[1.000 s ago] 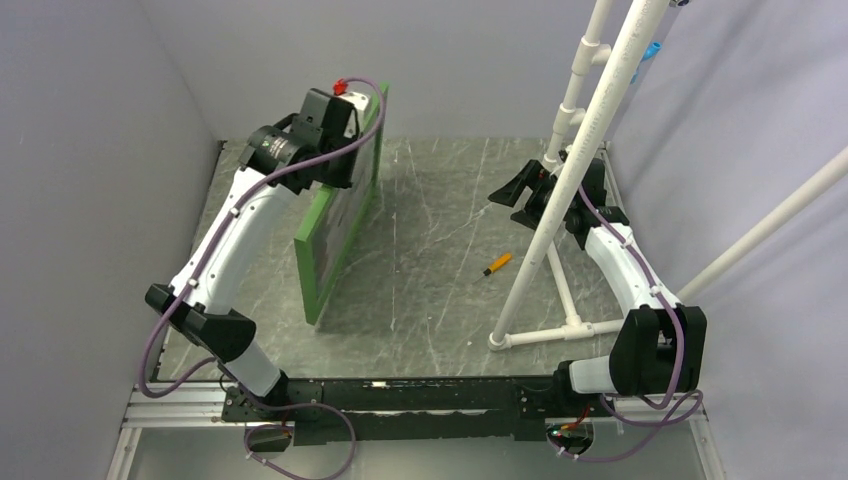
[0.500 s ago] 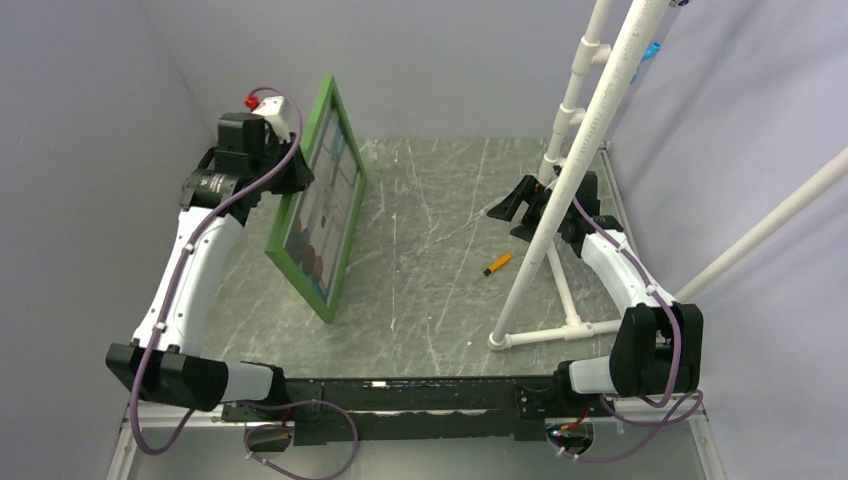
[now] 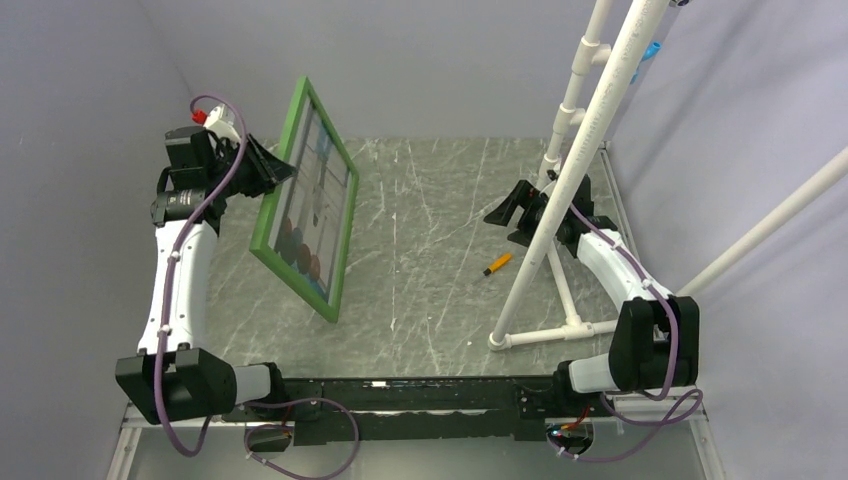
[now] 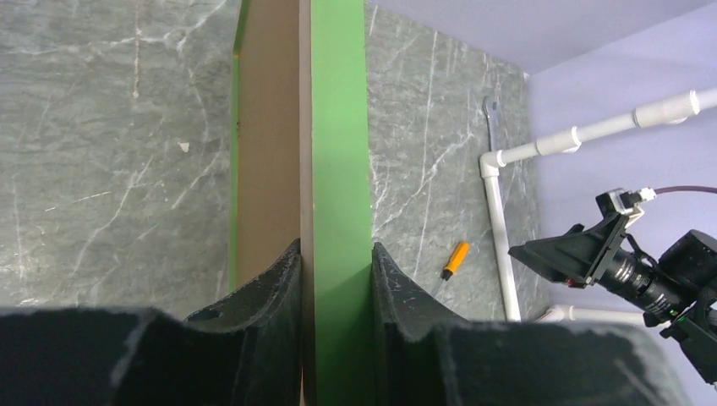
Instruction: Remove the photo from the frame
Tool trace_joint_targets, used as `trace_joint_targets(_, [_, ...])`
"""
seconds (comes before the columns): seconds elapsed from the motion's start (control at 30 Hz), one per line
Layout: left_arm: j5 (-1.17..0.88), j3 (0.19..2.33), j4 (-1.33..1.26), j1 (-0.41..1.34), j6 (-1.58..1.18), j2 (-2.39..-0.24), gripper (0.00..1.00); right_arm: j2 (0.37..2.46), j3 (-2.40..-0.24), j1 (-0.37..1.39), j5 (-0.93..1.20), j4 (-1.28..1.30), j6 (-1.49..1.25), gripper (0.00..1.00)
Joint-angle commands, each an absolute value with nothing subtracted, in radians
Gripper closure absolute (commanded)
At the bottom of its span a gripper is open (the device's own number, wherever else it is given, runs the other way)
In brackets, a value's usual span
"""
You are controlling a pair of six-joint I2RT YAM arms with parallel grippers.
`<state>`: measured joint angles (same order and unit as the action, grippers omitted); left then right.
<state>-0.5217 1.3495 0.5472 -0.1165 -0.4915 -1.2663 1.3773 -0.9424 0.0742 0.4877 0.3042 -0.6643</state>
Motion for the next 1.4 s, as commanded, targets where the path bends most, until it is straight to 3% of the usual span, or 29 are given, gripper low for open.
trace_joint_targets(0.0, [-0.585, 1.335, 0.596, -0.139, -0.429, -1.333, 1.00, 1.392, -0.938, 0.084, 0.472, 0.271, -0.650, 0.13])
trace_joint_targets(0.3, [-0.333, 1.352, 0.756, -0.142, -0.255, -1.349, 1.00, 1.414, -0.940, 0.096, 0.469, 0.259, -0.652, 0.13])
trace_joint_targets(0.47, [-0.534, 1.223, 0.657, -0.182, -0.328, -1.331, 1.00, 1.428, -0.937, 0.108, 0.469, 0.255, -0.650, 0.13])
trace_joint_targets(0.87, [-0.561, 0.885, 0.402, -0.178, -0.525, -1.168, 1.00, 1.440, -0.922, 0.118, 0.462, 0.244, -0.651, 0.13])
trace_joint_targets(1.07, [-0.661, 0.809, 0.287, -0.147, -0.502, -1.257, 1.00, 1.458, -0.923, 0.134, 0.451, 0.239, -0.636, 0.13])
trace_joint_targets(1.37, [-0.664, 0.910, 0.280, -0.044, -0.422, -1.505, 1.00, 1.592, -0.960, 0.158, 0.529, 0.205, -0.511, 0.13])
